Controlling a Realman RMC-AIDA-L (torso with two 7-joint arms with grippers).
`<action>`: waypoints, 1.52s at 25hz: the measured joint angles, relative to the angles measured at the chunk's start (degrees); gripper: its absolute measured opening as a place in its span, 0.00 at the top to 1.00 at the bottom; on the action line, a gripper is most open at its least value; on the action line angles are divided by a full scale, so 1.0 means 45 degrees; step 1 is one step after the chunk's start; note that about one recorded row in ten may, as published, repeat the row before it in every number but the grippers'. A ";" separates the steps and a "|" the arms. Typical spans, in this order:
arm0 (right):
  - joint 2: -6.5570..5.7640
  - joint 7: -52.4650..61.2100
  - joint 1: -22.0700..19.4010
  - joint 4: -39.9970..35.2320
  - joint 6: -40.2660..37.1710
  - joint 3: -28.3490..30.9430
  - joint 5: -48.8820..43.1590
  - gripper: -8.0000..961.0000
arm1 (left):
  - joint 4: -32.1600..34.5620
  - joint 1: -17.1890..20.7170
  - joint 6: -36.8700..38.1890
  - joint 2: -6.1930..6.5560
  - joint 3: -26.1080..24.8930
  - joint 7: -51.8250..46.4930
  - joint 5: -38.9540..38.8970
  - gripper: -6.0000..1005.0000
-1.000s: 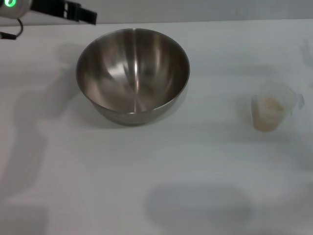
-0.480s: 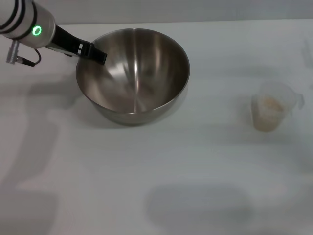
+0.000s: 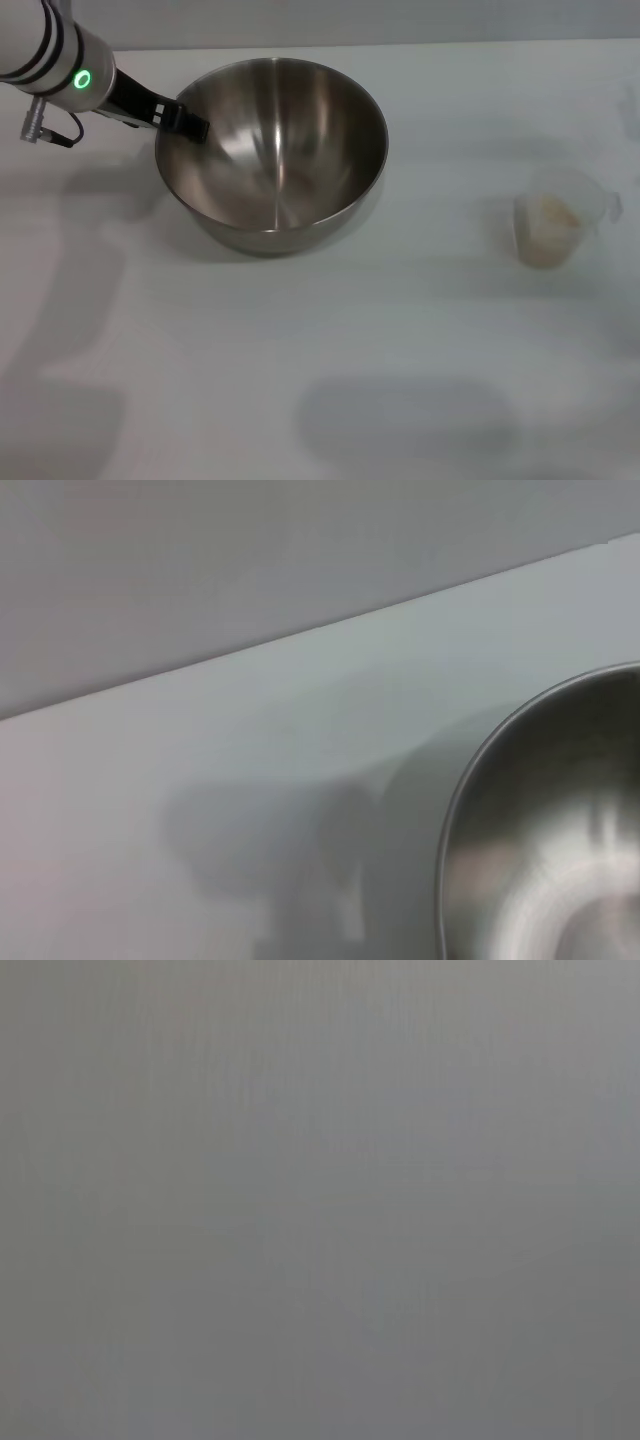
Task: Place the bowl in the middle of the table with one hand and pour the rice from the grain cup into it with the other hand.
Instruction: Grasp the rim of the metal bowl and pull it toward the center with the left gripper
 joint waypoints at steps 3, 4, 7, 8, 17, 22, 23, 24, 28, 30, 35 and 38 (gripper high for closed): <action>0.0001 0.0003 -0.0022 0.0000 0.0000 0.0000 0.0000 0.34 | 0.0367 -0.0086 0.0203 0.0005 0.0012 0.0005 0.0003 0.13; 0.0001 0.0004 -0.0029 -0.0001 0.0000 0.0001 0.0000 0.34 | 0.0367 -0.0086 0.0203 0.0005 0.0012 0.0005 0.0003 0.13; 0.0014 0.0007 -0.0046 0.0000 0.0000 0.0001 0.0000 0.34 | 0.0653 -0.0098 0.0486 0.0015 0.0009 0.0022 0.0004 0.13; 0.0020 0.0009 -0.0050 0.0000 0.0001 0.0000 0.0000 0.34 | 0.0653 -0.0098 0.0486 0.0015 0.0009 0.0022 0.0004 0.14; 0.0039 0.0034 -0.0061 0.0000 -0.0023 -0.0009 0.0000 0.34 | 0.1390 -0.0316 0.0965 0.0004 0.0025 0.0173 -0.0016 0.28; 0.0053 0.0037 -0.0108 0.0000 -0.0047 -0.0019 0.0000 0.34 | 0.1420 -0.0385 0.0909 0.0007 0.0038 0.0173 -0.0012 0.41; 0.0058 0.0037 -0.0115 0.0000 -0.0060 -0.0019 0.0000 0.34 | 0.1422 -0.0388 0.0907 0.0007 0.0039 0.0173 -0.0011 0.42; 0.0060 0.0037 -0.0119 0.0000 -0.0079 -0.0019 0.0000 0.34 | 0.1423 -0.0394 0.0905 0.0008 0.0039 0.0173 -0.0010 0.44; 0.0060 0.0038 -0.0142 0.0000 -0.0156 -0.0019 0.0000 0.34 | 0.1427 -0.0428 0.0864 0.0008 0.0059 0.0172 -0.0002 0.52; 0.0060 0.0037 -0.0148 0.0001 -0.0172 -0.0019 0.0000 0.34 | 0.1427 -0.0432 0.0860 0.0008 0.0060 0.0172 -0.0003 0.58; 0.0059 0.0038 -0.0153 0.0001 -0.0175 -0.0019 0.0001 0.34 | 0.1427 -0.0434 0.0842 0.0009 0.0075 0.0169 -0.0011 0.78; 0.0059 0.0038 -0.0153 0.0000 -0.0175 -0.0020 0.0001 0.34 | 0.1426 -0.0434 0.0836 0.0007 0.0076 0.0172 -0.0018 0.88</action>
